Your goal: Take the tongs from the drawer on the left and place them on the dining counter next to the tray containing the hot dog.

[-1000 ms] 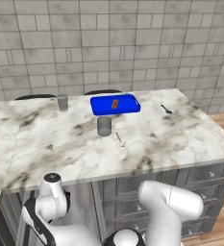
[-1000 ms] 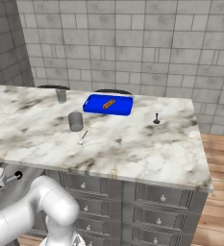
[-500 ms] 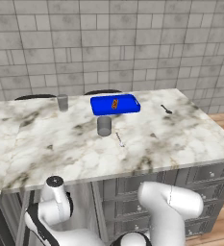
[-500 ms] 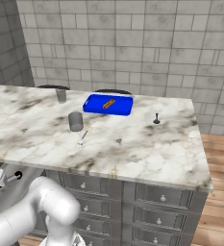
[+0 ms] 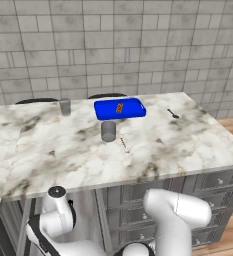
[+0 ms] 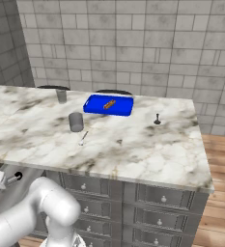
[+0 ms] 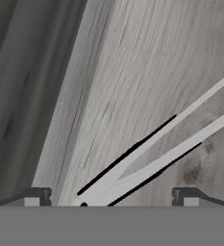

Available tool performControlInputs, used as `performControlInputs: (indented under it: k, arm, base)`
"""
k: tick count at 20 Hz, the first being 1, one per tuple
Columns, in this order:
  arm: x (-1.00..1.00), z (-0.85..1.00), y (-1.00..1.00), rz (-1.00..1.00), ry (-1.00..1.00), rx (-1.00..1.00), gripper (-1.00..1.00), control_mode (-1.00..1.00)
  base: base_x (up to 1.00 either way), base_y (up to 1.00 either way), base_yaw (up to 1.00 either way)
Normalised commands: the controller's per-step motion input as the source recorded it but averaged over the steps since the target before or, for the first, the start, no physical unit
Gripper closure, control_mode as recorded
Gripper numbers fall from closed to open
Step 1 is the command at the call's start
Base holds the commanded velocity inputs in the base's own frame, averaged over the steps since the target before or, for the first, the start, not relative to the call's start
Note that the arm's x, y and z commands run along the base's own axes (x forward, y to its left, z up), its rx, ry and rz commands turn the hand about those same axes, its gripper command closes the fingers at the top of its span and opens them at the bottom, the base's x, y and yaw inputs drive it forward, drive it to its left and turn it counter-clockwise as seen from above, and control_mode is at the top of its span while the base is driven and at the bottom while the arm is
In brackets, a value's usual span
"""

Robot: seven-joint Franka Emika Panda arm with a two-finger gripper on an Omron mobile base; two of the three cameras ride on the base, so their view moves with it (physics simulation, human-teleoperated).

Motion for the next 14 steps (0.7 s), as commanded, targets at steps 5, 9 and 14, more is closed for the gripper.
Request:
performControlInputs:
  k: [5, 9, 14]
  arm:
    - [0.08, -0.14, 0.04, 0.0, 0.0, -0.01, -1.0, -1.0]
    - [0.07, -0.23, 0.14, -0.01, 0.0, 0.0, -1.0, -1.0]
    - [0.0, -0.53, 0.03, 0.0, 0.0, 0.0, -1.0, -1.0]
  base:
    - [0.0, 0.0, 0.0]
    - [0.0, 0.0, 0.0]
    - [0.0, 0.0, 0.0]
